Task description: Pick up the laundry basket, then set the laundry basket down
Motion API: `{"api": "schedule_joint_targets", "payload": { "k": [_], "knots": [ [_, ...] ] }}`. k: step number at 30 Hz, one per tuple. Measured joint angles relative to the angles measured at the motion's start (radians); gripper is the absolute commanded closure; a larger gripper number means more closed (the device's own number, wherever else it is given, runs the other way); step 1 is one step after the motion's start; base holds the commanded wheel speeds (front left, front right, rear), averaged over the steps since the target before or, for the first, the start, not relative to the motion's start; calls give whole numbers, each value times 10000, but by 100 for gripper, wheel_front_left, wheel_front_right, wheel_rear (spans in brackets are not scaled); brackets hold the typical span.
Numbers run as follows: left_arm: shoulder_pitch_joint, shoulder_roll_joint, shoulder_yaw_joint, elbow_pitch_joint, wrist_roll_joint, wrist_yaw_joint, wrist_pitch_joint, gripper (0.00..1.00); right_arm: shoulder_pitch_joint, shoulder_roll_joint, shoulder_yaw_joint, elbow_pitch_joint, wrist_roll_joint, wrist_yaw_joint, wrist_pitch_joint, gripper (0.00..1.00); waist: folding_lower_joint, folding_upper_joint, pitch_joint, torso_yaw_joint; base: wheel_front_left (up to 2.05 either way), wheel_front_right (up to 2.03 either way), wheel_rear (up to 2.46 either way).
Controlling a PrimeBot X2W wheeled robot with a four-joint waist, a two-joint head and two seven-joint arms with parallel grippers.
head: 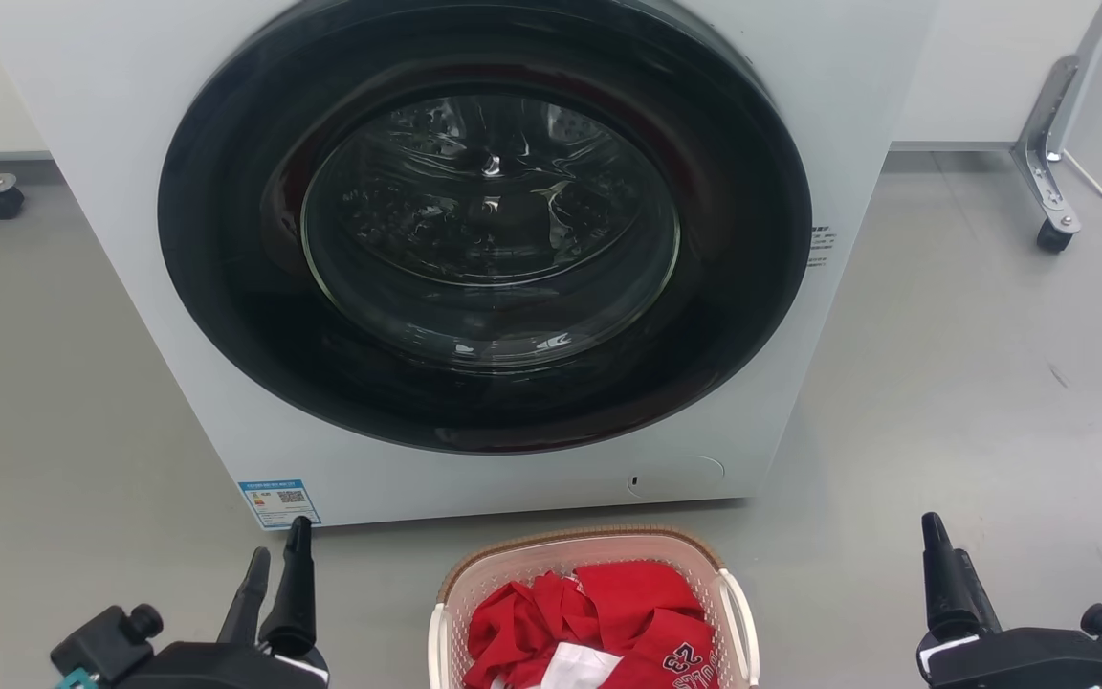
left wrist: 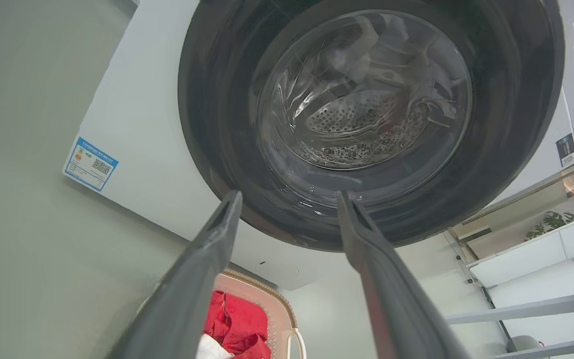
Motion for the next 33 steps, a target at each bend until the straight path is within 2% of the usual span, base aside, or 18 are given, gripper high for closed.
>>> {"api": "schedule_joint_targets", "payload": {
  "k": [1,2,9,33],
  "knots": [
    [0,33,-109,-54,504,88,-77,0,9,-2,33,-63,-401,-17,-59,0,0,0,-4,3,0,0,0],
    [0,33,-109,-54,504,88,-77,0,9,-2,33,-63,-401,-17,-59,0,0,0,-4,3,0,0,0],
    [31,280,-621,-301,2311,288,-374,0,221,-10,238,-240,-1975,-257,-359,0,0,1,-35,6,0,0,0],
    [286,366,-1310,-1093,6450,884,-1269,0,458,-25,731,-1164,-6088,-823,-1248,0,0,0,-94,23,0,0,0]
  ]
}}
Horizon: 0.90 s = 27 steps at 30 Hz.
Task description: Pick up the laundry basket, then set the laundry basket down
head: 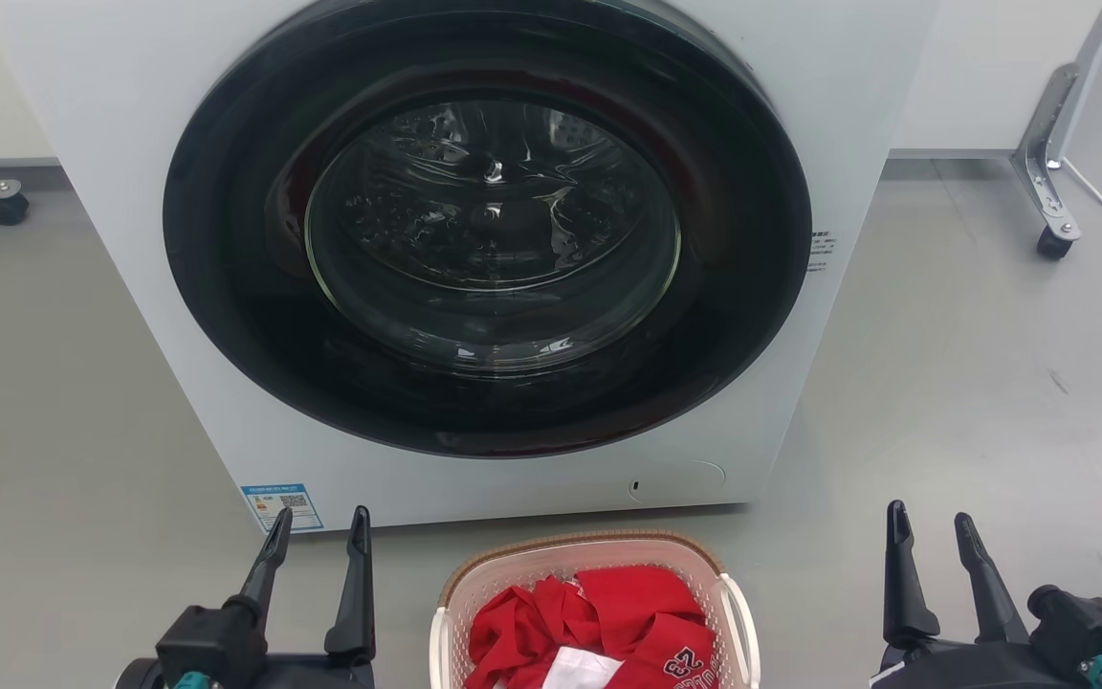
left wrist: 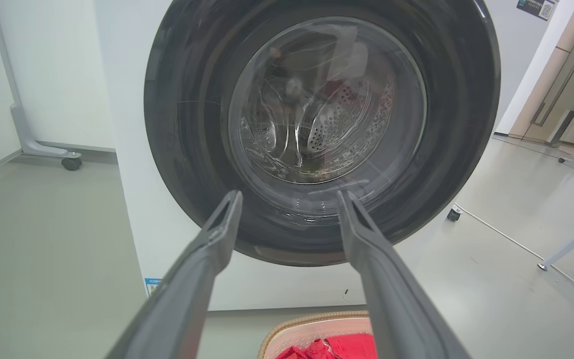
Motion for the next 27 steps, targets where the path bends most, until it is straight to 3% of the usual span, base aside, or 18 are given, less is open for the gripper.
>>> {"api": "schedule_joint_targets", "payload": {
  "k": [24,27],
  "knots": [
    [195,119,-706,-658,3912,616,-890,0,330,-29,456,-974,-3758,-589,-880,0,0,0,44,1,0,0,0],
    [195,119,-752,-681,4002,614,-911,0,367,-29,489,-988,-3896,-589,-907,0,0,0,46,2,0,0,0]
  ]
}}
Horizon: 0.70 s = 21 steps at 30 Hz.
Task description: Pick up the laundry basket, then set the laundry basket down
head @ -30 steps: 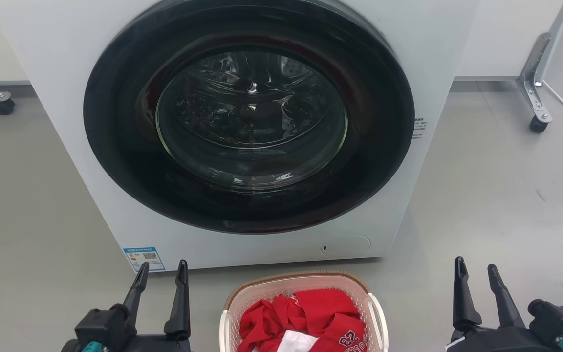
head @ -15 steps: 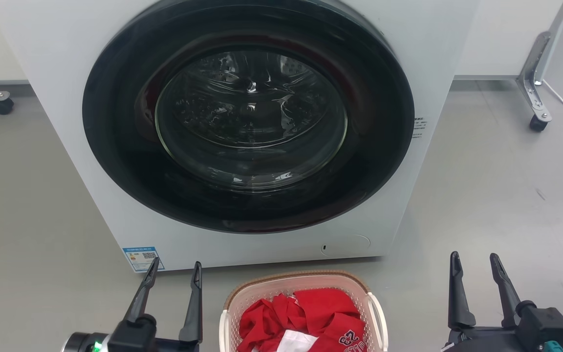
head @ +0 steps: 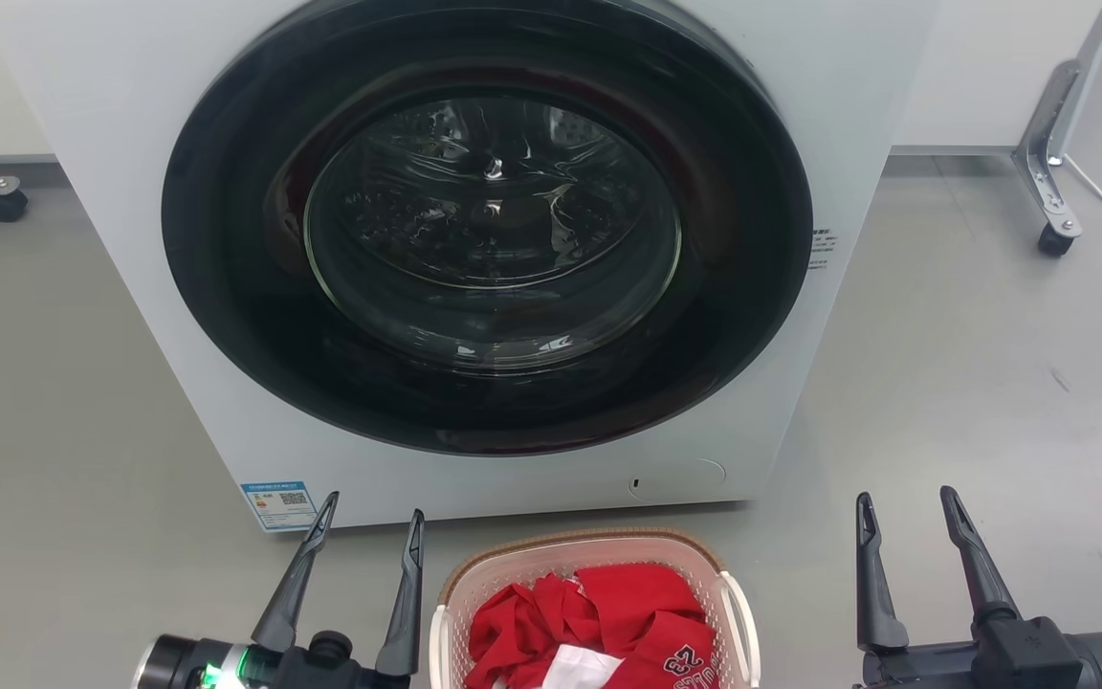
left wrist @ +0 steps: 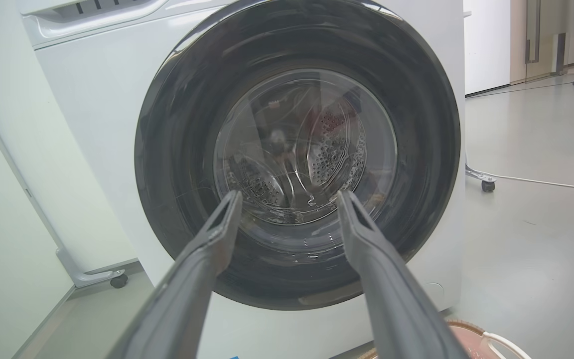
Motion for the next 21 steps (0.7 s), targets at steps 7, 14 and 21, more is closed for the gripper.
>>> {"api": "schedule_joint_targets", "payload": {
  "k": [7,14,21],
  "knots": [
    [1,0,21,0,0,0,0,0,0,-2,-2,-12,2,0,0,0,0,0,15,-11,0,0,0],
    [1,-10,79,4,-13,0,0,0,0,-4,-4,-59,4,-2,0,0,0,0,29,-15,0,0,0],
    [2,-15,105,8,-13,0,0,0,0,-4,-2,-92,19,-2,-2,0,0,0,42,-12,0,0,0]
  ]
}}
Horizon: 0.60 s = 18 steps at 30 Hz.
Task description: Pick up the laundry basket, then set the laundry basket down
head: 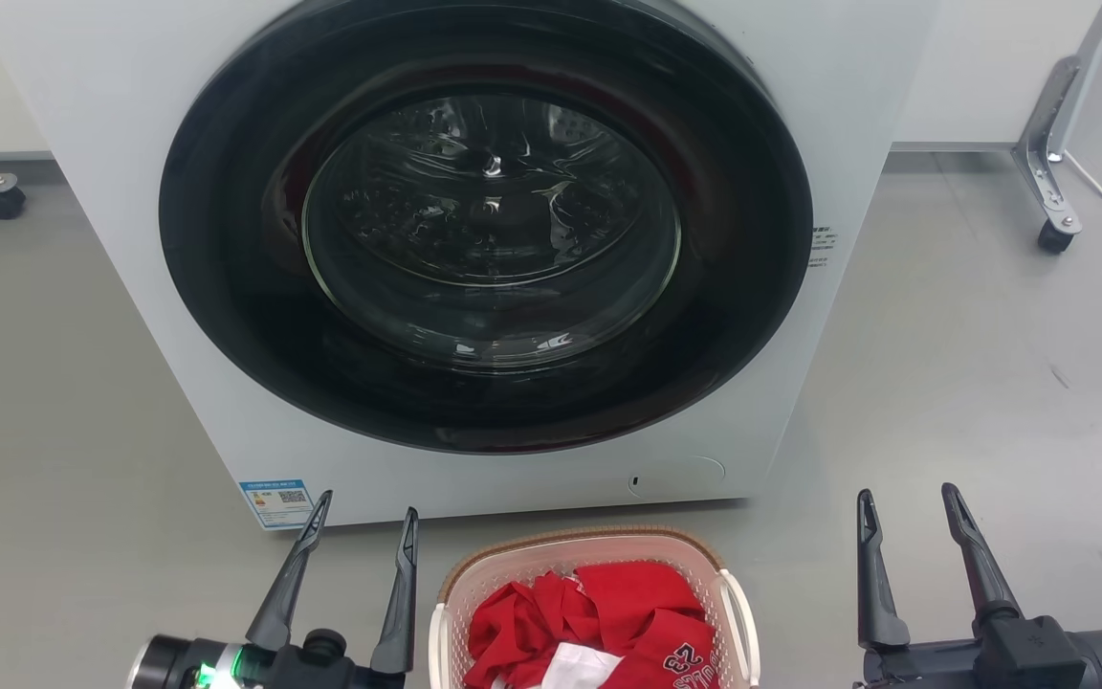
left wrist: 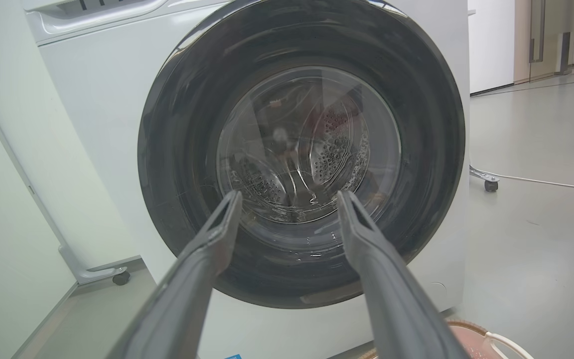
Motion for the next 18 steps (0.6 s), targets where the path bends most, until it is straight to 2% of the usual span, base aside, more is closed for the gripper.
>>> {"api": "schedule_joint_targets", "payload": {
  "k": [18],
  "knots": [
    [195,-21,-6,-150,0,0,0,0,48,0,-58,-171,40,0,-10,0,0,0,288,9,0,0,0]
  ]
}}
